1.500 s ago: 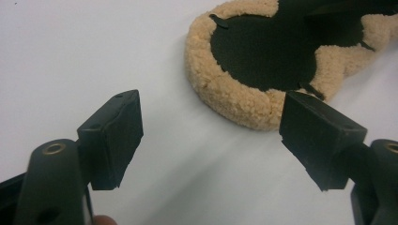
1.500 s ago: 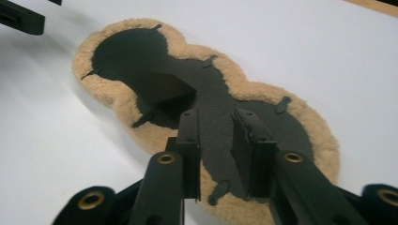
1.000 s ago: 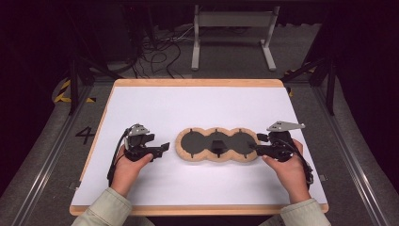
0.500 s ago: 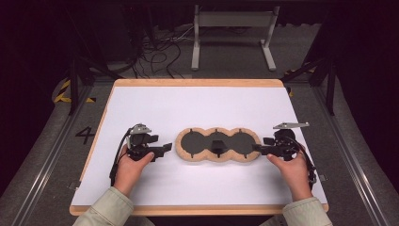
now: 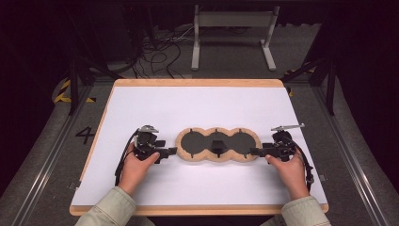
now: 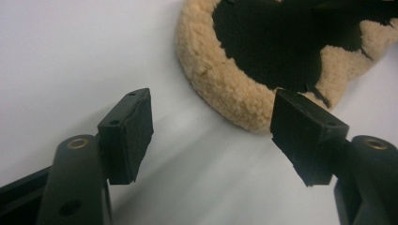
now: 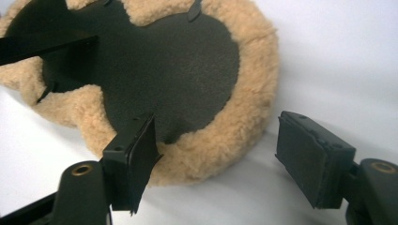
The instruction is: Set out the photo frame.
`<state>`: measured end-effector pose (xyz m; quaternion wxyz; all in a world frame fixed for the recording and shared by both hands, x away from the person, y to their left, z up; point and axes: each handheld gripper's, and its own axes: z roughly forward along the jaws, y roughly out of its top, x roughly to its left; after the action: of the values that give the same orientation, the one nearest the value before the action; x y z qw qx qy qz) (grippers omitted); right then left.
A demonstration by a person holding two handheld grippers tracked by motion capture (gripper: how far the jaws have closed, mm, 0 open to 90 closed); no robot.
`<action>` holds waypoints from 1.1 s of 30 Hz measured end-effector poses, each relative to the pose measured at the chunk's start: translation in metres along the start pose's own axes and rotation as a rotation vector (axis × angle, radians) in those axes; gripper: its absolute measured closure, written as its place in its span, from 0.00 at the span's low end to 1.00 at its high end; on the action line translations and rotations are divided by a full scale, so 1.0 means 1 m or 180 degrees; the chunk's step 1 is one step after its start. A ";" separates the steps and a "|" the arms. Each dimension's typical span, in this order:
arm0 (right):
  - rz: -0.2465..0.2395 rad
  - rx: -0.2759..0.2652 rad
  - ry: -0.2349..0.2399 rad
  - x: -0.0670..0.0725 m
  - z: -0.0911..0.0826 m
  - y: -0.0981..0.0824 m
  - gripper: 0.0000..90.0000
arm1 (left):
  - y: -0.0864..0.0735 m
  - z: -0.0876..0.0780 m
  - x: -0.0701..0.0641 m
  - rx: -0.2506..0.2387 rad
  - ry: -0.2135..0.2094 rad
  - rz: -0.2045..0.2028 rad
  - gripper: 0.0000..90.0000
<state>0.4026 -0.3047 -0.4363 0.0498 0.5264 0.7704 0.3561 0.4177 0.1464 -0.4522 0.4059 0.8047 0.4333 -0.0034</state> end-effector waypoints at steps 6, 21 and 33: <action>0.0026 0.0060 0.0089 0.001 0.005 0.001 0.25 | 0.002 0.006 -0.002 0.0016 -0.0090 -0.0070 0.29; -0.0054 0.0107 0.0147 0.008 0.010 0.002 0.16 | 0.008 0.022 -0.014 0.0121 -0.0239 -0.0035 0.34; -0.0148 0.0102 0.0078 0.013 0.013 -0.001 0.11 | 0.009 0.024 -0.019 0.0154 -0.0120 -0.0151 0.35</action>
<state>0.4022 -0.2875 -0.4427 0.0402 0.5047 0.7886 0.3489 0.4201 0.1146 -0.4552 0.3943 0.8035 0.4443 -0.0387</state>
